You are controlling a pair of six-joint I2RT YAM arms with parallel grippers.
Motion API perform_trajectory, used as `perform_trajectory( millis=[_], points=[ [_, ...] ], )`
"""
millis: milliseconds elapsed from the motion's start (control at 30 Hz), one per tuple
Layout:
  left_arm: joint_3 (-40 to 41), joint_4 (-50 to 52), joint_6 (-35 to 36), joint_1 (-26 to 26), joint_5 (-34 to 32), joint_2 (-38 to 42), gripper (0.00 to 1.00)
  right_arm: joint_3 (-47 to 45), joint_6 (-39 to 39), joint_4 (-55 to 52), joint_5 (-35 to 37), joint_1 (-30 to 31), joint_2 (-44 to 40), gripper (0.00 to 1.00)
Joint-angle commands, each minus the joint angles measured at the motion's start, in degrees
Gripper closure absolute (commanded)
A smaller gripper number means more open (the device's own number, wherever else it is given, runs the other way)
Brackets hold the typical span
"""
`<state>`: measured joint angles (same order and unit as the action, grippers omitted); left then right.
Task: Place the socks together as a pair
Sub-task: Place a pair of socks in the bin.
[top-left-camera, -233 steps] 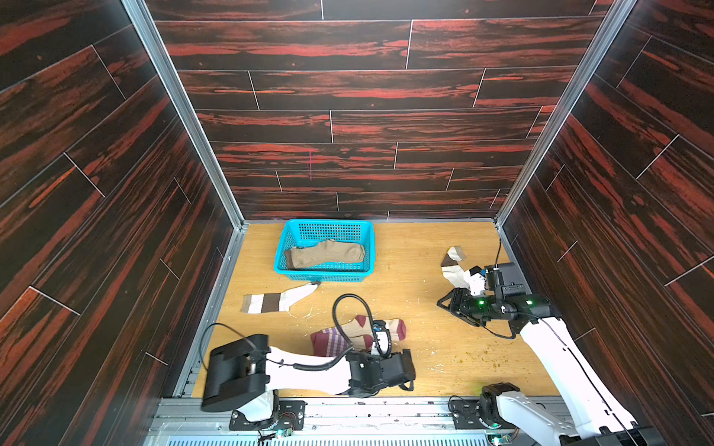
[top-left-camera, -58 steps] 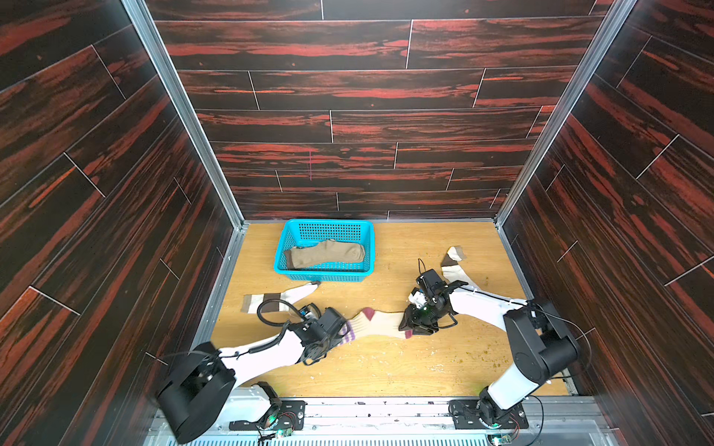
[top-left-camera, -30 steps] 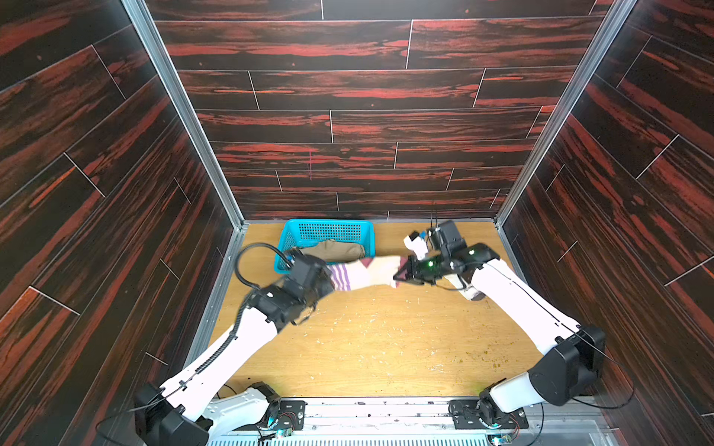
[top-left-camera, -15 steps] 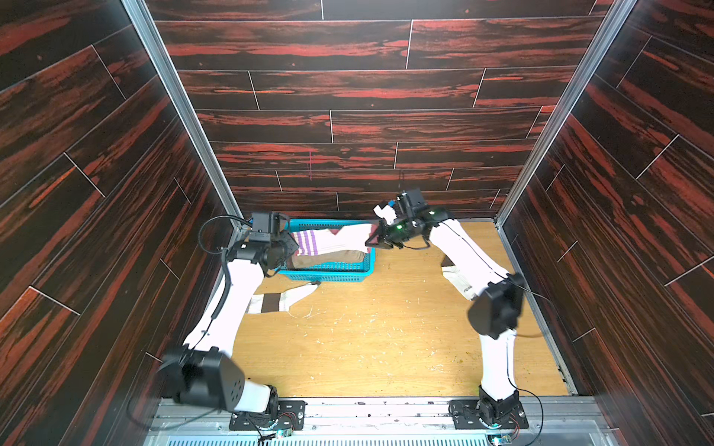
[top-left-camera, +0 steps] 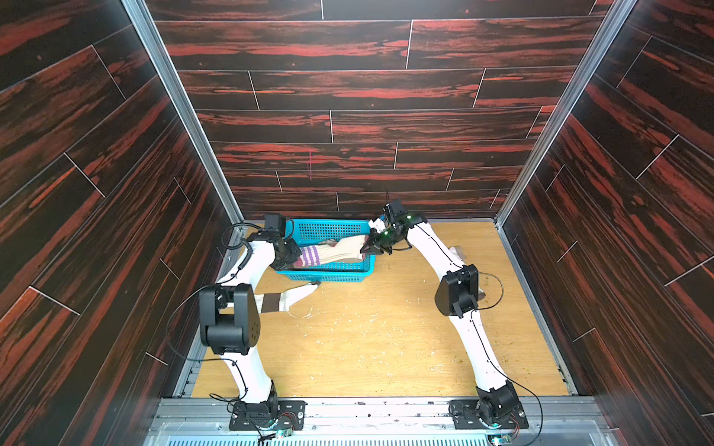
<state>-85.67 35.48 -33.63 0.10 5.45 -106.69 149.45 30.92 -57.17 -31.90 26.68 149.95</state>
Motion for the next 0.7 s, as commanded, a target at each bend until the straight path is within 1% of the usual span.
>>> perform_trajectory(
  millis=[0, 33, 67, 100, 133, 200, 267, 333, 367, 433, 467, 500, 533, 600, 667],
  points=[
    [-2.2, -0.2, 2.9, 0.9, -2.9, 0.1, 0.96, 0.5, -0.4, -1.1, -0.2, -0.5, 0.1, 0.67],
    [-2.5, -0.7, 3.0, 0.9, -3.1, 0.3, 0.93, 0.6, -0.8, -1.7, 0.1, -0.5, -0.3, 0.59],
    [-2.8, -0.8, 3.1, 0.9, -3.3, 0.1, 0.86, 0.6, -1.3, -2.1, 0.2, -0.6, -0.8, 0.55],
    [-3.5, -0.5, 3.1, 0.9, -3.3, -0.2, 0.76, 0.5, -1.7, -2.7, 0.5, -0.6, -1.4, 0.51],
    [-4.3, -0.2, 3.0, 1.0, -2.7, -0.6, 0.69, 0.4, -2.0, -3.5, 1.0, -0.7, -2.1, 0.49],
    [-5.2, 0.1, 2.7, 1.0, -1.7, -0.8, 0.63, 0.1, -2.7, -5.7, 1.7, -0.9, -3.5, 0.48],
    [-5.1, -0.7, 2.0, 0.9, -1.3, -0.2, 0.59, -0.4, -2.9, -7.3, 3.2, -1.0, -5.4, 0.47],
    [-5.0, -1.6, 1.4, 0.9, -0.4, 1.0, 0.51, -1.5, -3.4, -7.6, 3.8, -1.0, -7.9, 0.47],
    [-5.2, -1.2, 0.8, 1.0, -1.1, 1.7, 0.46, -2.1, -3.5, -7.9, 4.9, -1.1, -9.4, 0.47],
    [-6.1, 0.4, -0.2, 1.0, -2.5, 3.2, 0.43, -2.6, -3.8, -8.8, 6.3, -1.7, -12.3, 0.47],
    [-6.4, 0.5, -0.8, 1.0, -2.2, 4.3, 0.39, -2.9, -4.3, -9.4, 7.3, -2.1, -14.2, 0.47],
    [-6.4, 0.0, -1.5, 1.0, -1.3, 5.7, 0.29, -3.6, -5.2, -10.2, 8.7, -2.8, -16.4, 0.47],
    [-6.4, -0.5, -2.1, 1.0, -0.5, 7.2, 0.24, -5.2, -6.1, -10.6, 9.9, -3.6, -18.6, 0.47],
    [-6.6, -1.5, -2.6, -0.2, 0.6, 11.1, 0.22, -11.7, -7.7, -10.4, 11.5, -7.2, -24.7, 0.46],
    [-7.4, -1.1, -1.0, -3.0, -1.1, 13.9, 0.19, -21.1, -8.7, -8.3, 11.5, -12.0, -31.0, 0.45]
  ],
)
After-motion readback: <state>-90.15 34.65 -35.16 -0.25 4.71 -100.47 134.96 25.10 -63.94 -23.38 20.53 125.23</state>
